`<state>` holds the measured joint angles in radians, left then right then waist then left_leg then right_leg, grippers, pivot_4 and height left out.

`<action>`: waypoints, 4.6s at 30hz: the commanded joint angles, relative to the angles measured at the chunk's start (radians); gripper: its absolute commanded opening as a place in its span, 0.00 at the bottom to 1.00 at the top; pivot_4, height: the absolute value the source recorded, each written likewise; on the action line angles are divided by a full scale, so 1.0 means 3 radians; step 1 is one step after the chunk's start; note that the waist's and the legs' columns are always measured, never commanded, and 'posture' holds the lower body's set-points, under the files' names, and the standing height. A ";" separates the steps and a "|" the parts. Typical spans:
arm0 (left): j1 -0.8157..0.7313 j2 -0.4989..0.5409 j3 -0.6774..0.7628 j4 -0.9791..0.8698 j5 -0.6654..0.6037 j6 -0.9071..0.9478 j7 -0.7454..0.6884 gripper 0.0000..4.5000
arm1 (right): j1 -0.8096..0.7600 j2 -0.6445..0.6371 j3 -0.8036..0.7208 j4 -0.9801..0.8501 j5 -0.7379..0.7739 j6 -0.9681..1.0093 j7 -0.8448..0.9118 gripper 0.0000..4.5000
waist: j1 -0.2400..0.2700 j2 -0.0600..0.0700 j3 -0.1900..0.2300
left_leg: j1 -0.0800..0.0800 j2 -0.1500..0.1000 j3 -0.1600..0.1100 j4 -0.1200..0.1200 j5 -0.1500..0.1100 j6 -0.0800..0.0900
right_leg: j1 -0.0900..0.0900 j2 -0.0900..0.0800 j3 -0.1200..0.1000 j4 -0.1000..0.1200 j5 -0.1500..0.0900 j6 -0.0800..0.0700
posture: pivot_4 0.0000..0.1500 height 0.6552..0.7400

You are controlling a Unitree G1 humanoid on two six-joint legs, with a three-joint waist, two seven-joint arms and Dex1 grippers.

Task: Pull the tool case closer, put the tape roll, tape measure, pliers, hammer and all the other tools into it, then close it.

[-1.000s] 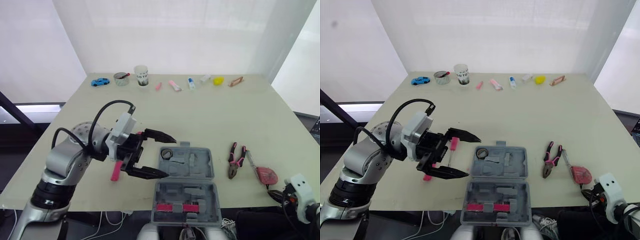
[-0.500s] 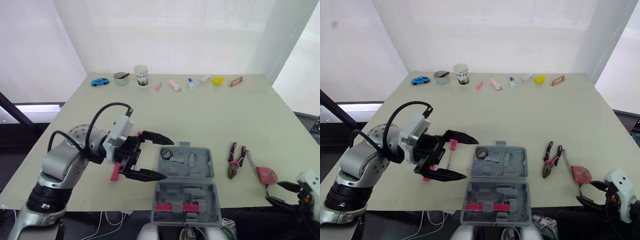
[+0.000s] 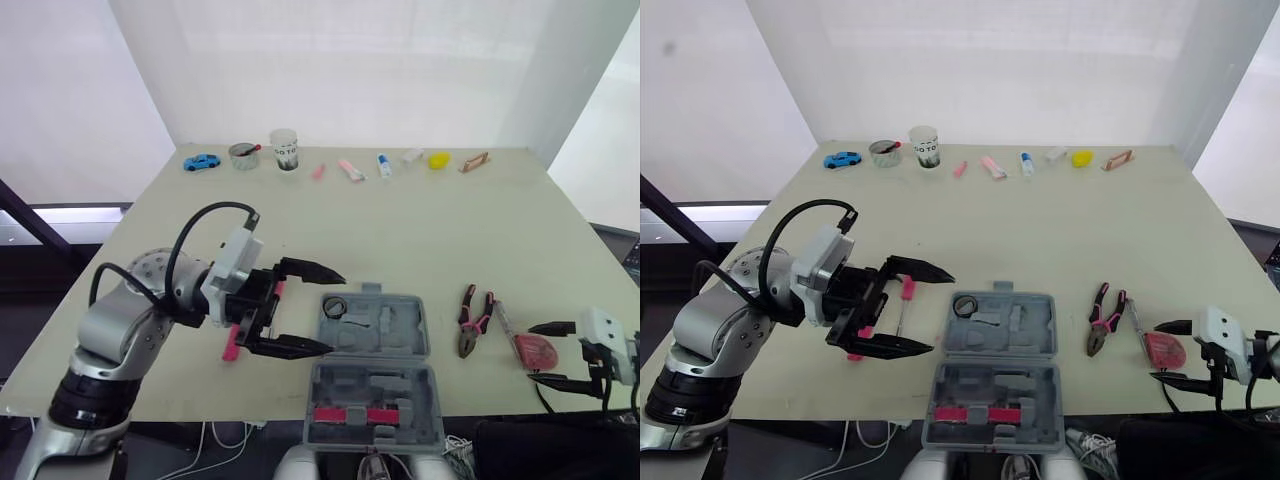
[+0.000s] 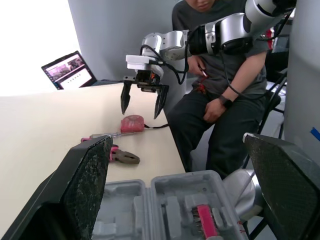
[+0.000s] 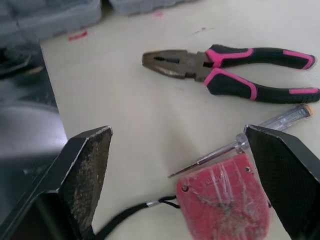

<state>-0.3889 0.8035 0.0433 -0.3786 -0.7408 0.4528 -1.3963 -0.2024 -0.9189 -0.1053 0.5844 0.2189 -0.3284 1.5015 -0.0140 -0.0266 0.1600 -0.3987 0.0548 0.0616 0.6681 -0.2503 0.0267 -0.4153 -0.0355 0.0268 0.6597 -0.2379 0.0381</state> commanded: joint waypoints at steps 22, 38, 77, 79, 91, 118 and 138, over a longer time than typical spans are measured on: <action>0.0448 0.0186 0.0373 -0.0401 -0.0113 -0.0077 0.0142 1.00 | -0.1359 -0.0016 0.0656 0.2108 -0.1076 -0.1267 -0.0267 0.98 | -0.0015 0.0008 0.0006 | 0.0006 0.0001 0.0005 0.0001 0.0000 -0.0001 | 0.0002 0.0000 0.0005 0.0003 0.0001 -0.0003 | 1.00 1.00; 0.0439 0.0295 0.0435 -0.0384 -0.0183 -0.0045 0.0124 1.00 | -0.1355 0.0133 0.0564 0.2200 -0.1005 -0.1034 -0.0323 0.98 | -0.0014 0.0008 0.0007 | 0.0007 0.0002 0.0004 0.0001 0.0000 -0.0001 | 0.0002 0.0000 0.0003 0.0004 0.0001 -0.0003 | 1.00 1.00; 0.0235 0.0256 0.0299 -0.0261 -0.0160 -0.0048 0.0049 1.00 | -0.0673 0.0307 0.0042 0.1730 -0.0373 -0.0665 -0.0324 0.98 | -0.0019 0.0009 0.0007 | 0.0008 0.0000 0.0004 0.0001 0.0000 -0.0001 | 0.0005 0.0000 0.0005 0.0004 0.0002 -0.0002 | 1.00 1.00; 0.0235 0.0253 0.0297 -0.0266 -0.0163 -0.0049 0.0055 1.00 | -0.0685 0.0292 0.0078 0.1735 -0.0432 -0.0777 -0.0334 0.98 | -0.0020 0.0009 0.0007 | 0.0009 0.0000 0.0004 0.0001 0.0000 -0.0001 | 0.0005 0.0000 0.0005 0.0004 0.0002 -0.0002 | 1.00 1.00; 0.0232 0.0256 0.0293 -0.0269 -0.0164 -0.0057 0.0062 1.00 | -0.0838 0.0225 0.0211 0.1944 -0.0632 -0.1055 -0.0277 0.98 | -0.0015 0.0008 0.0007 | 0.0009 0.0000 0.0004 0.0001 0.0000 -0.0001 | 0.0005 0.0000 0.0006 0.0004 0.0002 -0.0002 | 1.00 1.00; 0.0249 0.0248 0.0311 -0.0241 -0.0158 -0.0078 0.0054 1.00 | -0.1026 -0.0021 0.0239 0.1694 -0.0692 -0.0905 -0.0328 0.66 | -0.0020 0.0016 0.0011 | 0.0009 0.0000 0.0006 0.0002 0.0000 -0.0001 | 0.0006 0.0000 0.0008 0.0004 0.0002 -0.0002 | 1.00 1.00; 0.0380 0.0239 0.0486 -0.0002 -0.0040 -0.0159 0.0230 1.00 | -0.1445 0.0241 0.0896 -0.1227 -0.0644 0.1697 -0.0492 0.66 | 0.0001 0.0021 0.0015 | 0.0002 0.0001 0.0004 0.0002 0.0000 -0.0001 | -0.0002 0.0001 0.0004 0.0006 0.0003 -0.0001 | 1.00 1.00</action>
<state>-0.2742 0.8681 0.1594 -0.3718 -0.7493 0.4214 -1.3313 -0.6100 -0.8473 0.1567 0.2653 0.0395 0.1474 1.3705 -0.0135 -0.0203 0.1644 -0.3981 0.0552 0.0628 0.6686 -0.2502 0.0265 -0.4159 -0.0351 0.0281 0.6613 -0.2373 0.0375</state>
